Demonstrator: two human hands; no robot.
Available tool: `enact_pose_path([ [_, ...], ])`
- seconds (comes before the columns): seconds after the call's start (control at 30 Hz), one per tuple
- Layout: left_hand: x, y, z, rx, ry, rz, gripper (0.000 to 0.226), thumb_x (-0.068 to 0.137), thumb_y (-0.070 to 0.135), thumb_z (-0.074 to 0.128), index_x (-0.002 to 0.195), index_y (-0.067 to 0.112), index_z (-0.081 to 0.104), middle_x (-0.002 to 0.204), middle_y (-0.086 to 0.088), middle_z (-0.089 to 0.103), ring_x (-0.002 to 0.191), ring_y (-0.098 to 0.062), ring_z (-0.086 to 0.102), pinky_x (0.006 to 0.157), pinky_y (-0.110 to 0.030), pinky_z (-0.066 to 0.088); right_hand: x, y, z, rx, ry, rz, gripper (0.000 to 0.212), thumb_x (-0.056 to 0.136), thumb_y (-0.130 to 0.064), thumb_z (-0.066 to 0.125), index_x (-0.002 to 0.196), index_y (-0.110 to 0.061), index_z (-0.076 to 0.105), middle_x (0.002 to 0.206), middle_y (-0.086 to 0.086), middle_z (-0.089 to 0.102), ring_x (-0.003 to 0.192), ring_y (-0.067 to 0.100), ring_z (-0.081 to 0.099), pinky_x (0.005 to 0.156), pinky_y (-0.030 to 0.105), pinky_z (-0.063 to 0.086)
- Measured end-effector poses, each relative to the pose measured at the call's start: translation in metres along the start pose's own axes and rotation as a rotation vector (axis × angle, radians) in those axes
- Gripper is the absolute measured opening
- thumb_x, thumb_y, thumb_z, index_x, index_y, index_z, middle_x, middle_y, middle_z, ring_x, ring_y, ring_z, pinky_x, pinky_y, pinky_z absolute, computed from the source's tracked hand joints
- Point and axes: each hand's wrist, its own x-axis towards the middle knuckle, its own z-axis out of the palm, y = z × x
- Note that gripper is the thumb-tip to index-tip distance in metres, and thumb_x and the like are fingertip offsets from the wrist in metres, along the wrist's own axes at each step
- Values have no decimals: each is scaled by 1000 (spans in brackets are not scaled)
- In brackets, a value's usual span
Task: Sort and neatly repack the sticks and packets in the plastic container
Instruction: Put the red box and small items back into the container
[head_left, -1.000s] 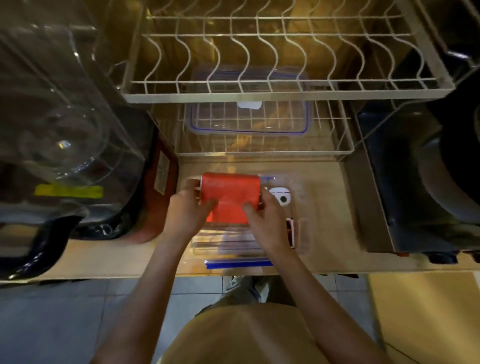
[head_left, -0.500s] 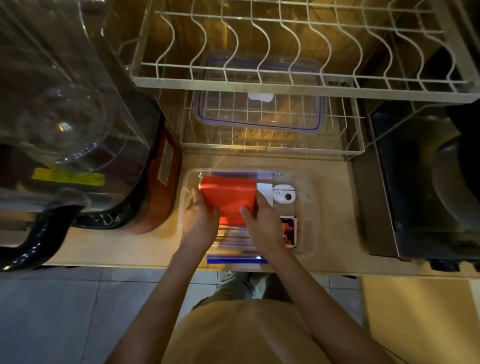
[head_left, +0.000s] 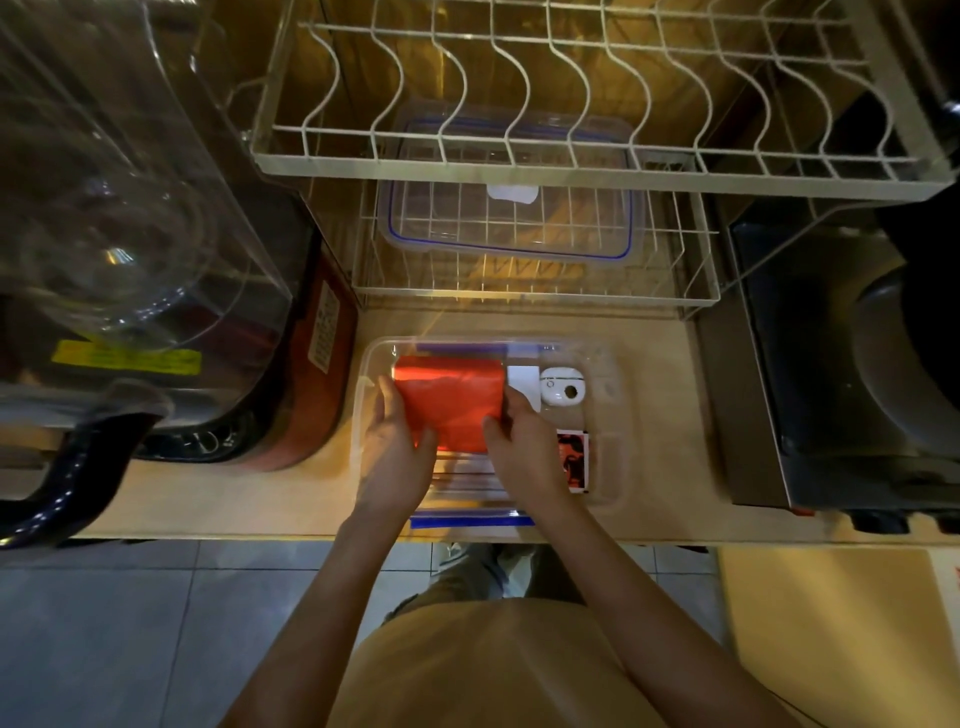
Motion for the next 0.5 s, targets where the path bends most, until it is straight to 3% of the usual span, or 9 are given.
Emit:
enact_pose_path([
  [0.13,1,-3,-3,61,8,18,60,92,7,45,145,8,16,131,-18,51,103,-25,57,75,-25,42,4,0,-1,-28,-13,42,28,94,-17,44,120,-9,52,99,13,69,84,27,65,75,37,54],
  [0.27,3,-6,-2,109,-29,20,63,93,3,41,146,4,6,137,-22,44,114,-33,53,91,-37,44,5,-1,0,-41,-25,73,28,94,-17,45,120,-10,53,104,13,69,90,27,65,80,42,55],
  [0.5,7,-4,0,216,-58,-3,62,89,-4,40,144,-3,9,136,-24,44,119,-35,49,98,-38,41,8,-4,-3,-116,-78,80,26,96,-20,42,115,-7,54,99,15,68,86,28,64,77,42,55],
])
